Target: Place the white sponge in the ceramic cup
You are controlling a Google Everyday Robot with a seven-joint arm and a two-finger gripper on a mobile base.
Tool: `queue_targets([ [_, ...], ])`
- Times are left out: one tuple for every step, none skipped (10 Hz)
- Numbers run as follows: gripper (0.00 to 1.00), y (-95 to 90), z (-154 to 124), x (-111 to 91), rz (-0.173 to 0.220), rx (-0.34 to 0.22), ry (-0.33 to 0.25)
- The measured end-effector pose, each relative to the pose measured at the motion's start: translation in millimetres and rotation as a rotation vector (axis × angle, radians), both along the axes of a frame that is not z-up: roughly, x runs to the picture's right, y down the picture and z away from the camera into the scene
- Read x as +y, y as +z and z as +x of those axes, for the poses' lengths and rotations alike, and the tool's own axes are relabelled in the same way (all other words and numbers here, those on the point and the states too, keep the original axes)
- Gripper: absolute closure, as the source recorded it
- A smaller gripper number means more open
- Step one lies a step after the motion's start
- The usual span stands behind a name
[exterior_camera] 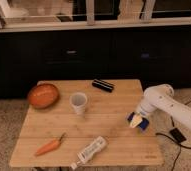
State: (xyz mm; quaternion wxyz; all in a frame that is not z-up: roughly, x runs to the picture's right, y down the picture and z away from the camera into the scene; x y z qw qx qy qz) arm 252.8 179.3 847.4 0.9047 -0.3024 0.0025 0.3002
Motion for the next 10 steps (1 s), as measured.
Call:
queue_targets([
  [0.20,3.1,1.3,1.1,0.000,-0.001,-0.004],
  [0.20,6.0,5.5,3.5,0.001,0.003,-0.008],
  [0.24,7.6,10.3,6.9,-0.001,0.007,-0.008],
  [0.33,8.7,14.4,9.4,-0.002,0.010,-0.008],
  [0.42,9.7,17.8,11.4,-0.003,0.013,-0.008],
  [0.51,10.7,20.0,13.1,-0.003,0.014,-0.009],
  [0.60,11.2,21.7,13.9,-0.001,0.013,-0.009],
  [0.62,10.9,23.3,14.7,0.000,0.013,-0.007],
  [0.62,9.9,24.7,16.2,0.001,0.013,-0.006],
  [0.57,8.5,24.4,17.0,0.002,0.009,-0.006],
])
